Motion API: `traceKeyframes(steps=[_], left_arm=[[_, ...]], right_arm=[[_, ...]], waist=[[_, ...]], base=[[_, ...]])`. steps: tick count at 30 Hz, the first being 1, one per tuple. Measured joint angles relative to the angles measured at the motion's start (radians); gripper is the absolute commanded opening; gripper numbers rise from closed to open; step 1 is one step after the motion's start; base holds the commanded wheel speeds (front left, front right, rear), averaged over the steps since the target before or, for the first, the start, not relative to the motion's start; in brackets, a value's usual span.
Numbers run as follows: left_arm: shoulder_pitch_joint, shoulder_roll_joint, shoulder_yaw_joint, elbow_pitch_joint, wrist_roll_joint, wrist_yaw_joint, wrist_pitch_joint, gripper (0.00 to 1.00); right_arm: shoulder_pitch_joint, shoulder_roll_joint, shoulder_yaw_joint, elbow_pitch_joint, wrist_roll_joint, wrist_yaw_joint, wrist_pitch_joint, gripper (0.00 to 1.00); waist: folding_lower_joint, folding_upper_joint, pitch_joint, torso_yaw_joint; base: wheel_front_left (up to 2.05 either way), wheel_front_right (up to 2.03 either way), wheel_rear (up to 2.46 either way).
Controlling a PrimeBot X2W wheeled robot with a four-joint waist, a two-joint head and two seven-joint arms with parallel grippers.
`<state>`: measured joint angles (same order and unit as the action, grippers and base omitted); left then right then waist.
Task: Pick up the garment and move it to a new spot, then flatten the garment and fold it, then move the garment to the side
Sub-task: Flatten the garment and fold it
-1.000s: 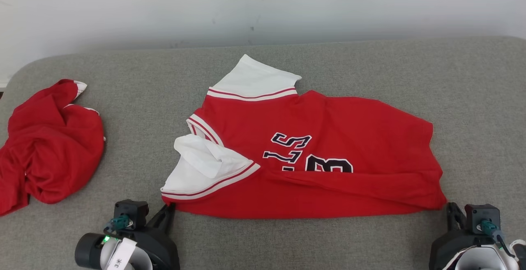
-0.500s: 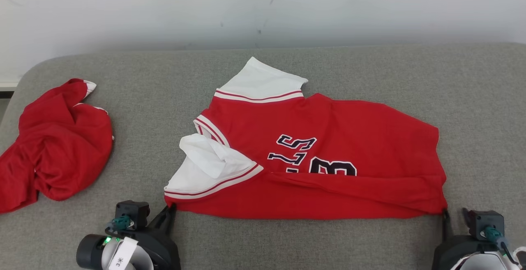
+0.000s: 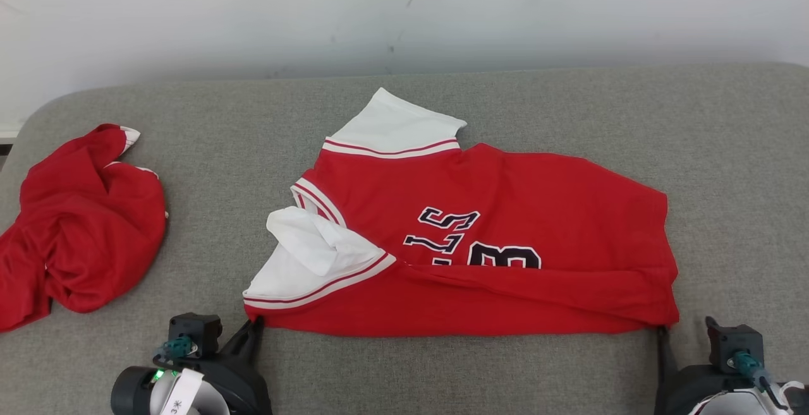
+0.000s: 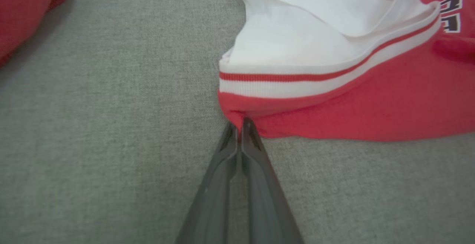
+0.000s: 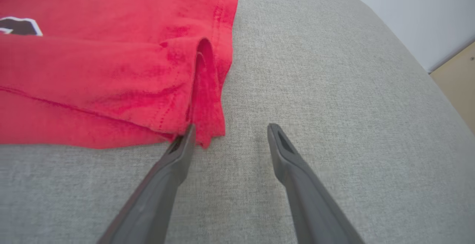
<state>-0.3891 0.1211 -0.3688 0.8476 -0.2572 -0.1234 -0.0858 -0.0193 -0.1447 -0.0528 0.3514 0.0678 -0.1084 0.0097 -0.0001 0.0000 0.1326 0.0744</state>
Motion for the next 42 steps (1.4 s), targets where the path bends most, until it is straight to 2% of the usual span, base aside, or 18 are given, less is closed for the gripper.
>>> traceKeyframes(steps=[12, 13, 14, 16, 17, 25, 30, 36, 42], left_arm=[[-0.015, -0.007, -0.01, 0.0, 0.0, -0.001, -0.011, 0.0], [-0.017, -0.008, -0.012, 0.0, 0.0, -0.001, -0.011, 0.0], [-0.022, -0.009, -0.015, 0.001, 0.0, -0.001, -0.011, 0.0], [-0.029, -0.011, -0.017, 0.002, 0.0, -0.001, -0.011, 0.0], [-0.03, -0.012, -0.017, 0.002, 0.0, -0.001, -0.012, 0.0], [-0.032, -0.016, -0.017, 0.004, 0.0, -0.002, -0.015, 0.0], [-0.019, -0.014, 0.006, -0.002, -0.03, -0.009, -0.022, 0.0], [0.059, 0.0, 0.03, -0.07, -0.077, -0.009, -0.032, 0.0], [0.167, 0.007, 0.029, -0.171, -0.134, -0.009, -0.037, 0.0]], right_arm=[[-0.038, -0.006, 0.013, 0.02, -0.008, 0.015, 0.049, 1.0], [-0.044, -0.008, 0.012, 0.025, -0.008, 0.017, 0.052, 0.91], [-0.05, -0.009, 0.012, 0.028, -0.008, 0.018, 0.053, 0.77], [-0.053, -0.01, 0.012, 0.03, -0.008, 0.021, 0.061, 0.07], [-0.054, -0.009, 0.014, 0.032, -0.008, 0.021, 0.061, 0.0], [-0.057, -0.006, 0.015, 0.034, -0.005, 0.027, 0.072, 0.0], [-0.044, 0.005, 0.003, 0.007, 0.037, 0.04, 0.093, 0.0], [0.025, 0.005, -0.02, -0.054, 0.065, 0.056, 0.111, 0.0], [0.074, 0.001, -0.04, -0.123, 0.09, 0.057, 0.133, 0.0]], waist=[[0.0, 0.0, 0.026, 0.02], [0.0, 0.0, 0.028, 0.022], [0.0, 0.0, 0.031, 0.025], [0.0, 0.0, 0.035, 0.03], [0.0, 0.0, 0.036, 0.032], [0.0, 0.0, 0.038, 0.036], [0.0001, 0.0, 0.033, 0.027], [0.0001, 0.0001, 0.02, 0.02], [0.0001, 0.0001, 0.004, 0.021]], base=[[0.0, 0.0, 0.0], [0.0, 0.0, 0.0], [0.0, 0.0, 0.0], [0.0, 0.0, 0.0], [0.0, 0.0, 0.0], [0.0, 0.0, 0.0], [0.0, 0.0, 0.0], [0.0, 0.0, 0.0], [0.0, 0.0, 0.0]])
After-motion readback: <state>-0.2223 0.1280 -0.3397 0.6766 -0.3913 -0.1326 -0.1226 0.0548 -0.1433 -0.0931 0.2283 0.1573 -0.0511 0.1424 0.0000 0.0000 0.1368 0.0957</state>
